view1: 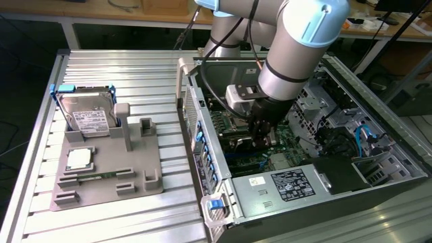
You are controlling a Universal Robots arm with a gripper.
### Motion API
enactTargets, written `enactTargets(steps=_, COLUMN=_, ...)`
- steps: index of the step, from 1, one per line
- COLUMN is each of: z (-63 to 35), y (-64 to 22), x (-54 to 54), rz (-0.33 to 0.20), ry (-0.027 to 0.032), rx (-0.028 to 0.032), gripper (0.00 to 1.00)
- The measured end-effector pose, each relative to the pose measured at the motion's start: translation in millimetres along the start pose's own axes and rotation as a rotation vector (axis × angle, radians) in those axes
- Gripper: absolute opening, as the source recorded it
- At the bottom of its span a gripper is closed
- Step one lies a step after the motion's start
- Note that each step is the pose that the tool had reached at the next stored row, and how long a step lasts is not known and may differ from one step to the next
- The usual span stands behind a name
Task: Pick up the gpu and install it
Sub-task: 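Insert the gpu into the slot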
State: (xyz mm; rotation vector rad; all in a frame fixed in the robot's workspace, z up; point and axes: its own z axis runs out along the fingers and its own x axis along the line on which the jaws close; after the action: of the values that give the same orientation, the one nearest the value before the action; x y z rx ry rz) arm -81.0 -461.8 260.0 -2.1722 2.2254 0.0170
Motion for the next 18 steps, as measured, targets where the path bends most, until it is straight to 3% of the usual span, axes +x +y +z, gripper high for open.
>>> enactTargets(steps=18, z=4.7, y=1.5, x=0.6, rz=0.0, ry=0.0, rx=-0.0001, gripper=0.27)
